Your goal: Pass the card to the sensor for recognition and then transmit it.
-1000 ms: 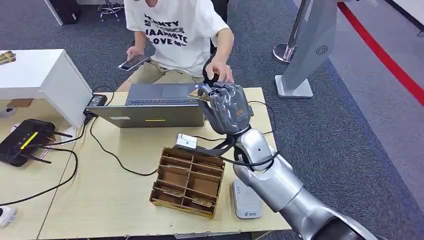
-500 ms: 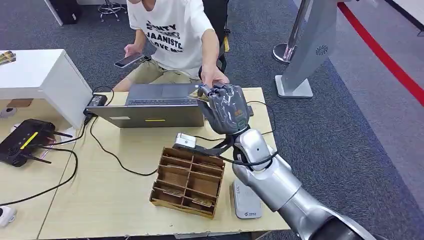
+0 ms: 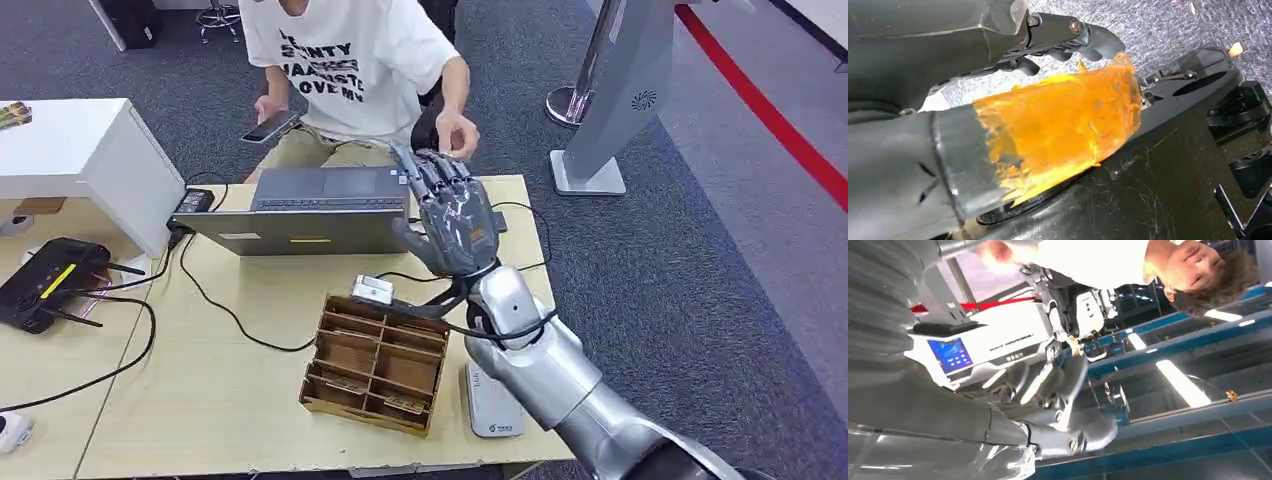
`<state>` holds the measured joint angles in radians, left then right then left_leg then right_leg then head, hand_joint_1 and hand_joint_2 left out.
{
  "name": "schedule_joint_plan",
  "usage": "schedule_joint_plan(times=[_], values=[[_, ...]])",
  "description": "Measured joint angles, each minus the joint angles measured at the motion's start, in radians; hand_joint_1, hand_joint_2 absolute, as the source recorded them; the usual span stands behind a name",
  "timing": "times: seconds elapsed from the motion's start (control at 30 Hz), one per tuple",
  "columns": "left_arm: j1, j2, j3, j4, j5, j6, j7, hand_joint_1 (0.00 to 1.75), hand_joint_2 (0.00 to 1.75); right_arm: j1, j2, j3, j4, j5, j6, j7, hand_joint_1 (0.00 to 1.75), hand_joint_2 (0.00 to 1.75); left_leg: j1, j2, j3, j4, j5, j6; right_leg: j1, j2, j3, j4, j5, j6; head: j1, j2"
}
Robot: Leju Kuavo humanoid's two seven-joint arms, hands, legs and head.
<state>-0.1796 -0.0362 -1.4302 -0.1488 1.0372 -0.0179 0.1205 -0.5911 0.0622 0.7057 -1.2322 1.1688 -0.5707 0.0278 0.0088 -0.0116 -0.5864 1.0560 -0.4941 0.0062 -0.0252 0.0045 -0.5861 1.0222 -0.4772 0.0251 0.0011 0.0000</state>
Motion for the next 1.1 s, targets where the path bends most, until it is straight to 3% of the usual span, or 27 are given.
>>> schedule_joint_plan(times=[0.1,0.2,0.43,0.53,0.77,1.1], values=[[0.002,0.0,0.0,0.0,0.014,0.009,-0.009,0.0,0.0,0.038,0.0,-0.005,-0.044,-0.101,-0.01,-0.046,0.0,1.75,0.0,0.0,0.0,0.0,0.0,0.0,0.0,0.0,0.0,0.0,0.0,0.0,0.0,0.0],[0.011,0.0,0.0,0.0,0.035,0.019,-0.023,0.0,0.0,0.101,0.0,-0.012,-0.124,-0.322,0.003,-0.128,0.0,1.75,0.0,0.0,0.0,0.0,0.0,0.0,0.0,0.0,0.0,0.0,-0.001,0.0,0.0,0.0],[0.035,0.002,0.002,0.0,0.068,0.033,-0.04,0.0,0.0,0.24,-0.011,-0.018,-0.312,-0.817,0.159,-0.257,0.0,1.75,0.0,0.0,-0.001,0.0,-0.001,0.0,0.0,0.0,-0.001,0.0,-0.001,0.0,0.0,0.0],[0.041,0.003,0.003,0.0,0.078,0.039,-0.046,0.0,0.0,0.284,-0.033,-0.024,-0.367,-0.998,0.25,-0.289,0.0,1.75,0.0,0.0,-0.001,0.0,-0.001,0.0,0.0,0.0,-0.001,0.0,-0.001,0.0,0.0,0.0],[0.044,0.005,0.004,0.0,0.093,0.042,-0.048,0.0,0.0,0.343,-0.114,-0.021,-0.433,-1.392,0.574,-0.312,0.0,1.75,0.0,0.0,-0.001,0.0,-0.001,0.0,0.0,0.0,-0.001,-0.001,-0.001,0.0,0.0,0.0],[0.044,0.006,0.004,0.0,0.102,0.04,-0.048,0.0,0.0,0.406,-0.234,0.021,-0.445,-1.556,0.882,-0.364,0.0,1.75,0.0,0.0,-0.001,0.0,-0.001,0.0,0.0,0.0,-0.001,-0.001,-0.001,0.001,0.0,0.0]])
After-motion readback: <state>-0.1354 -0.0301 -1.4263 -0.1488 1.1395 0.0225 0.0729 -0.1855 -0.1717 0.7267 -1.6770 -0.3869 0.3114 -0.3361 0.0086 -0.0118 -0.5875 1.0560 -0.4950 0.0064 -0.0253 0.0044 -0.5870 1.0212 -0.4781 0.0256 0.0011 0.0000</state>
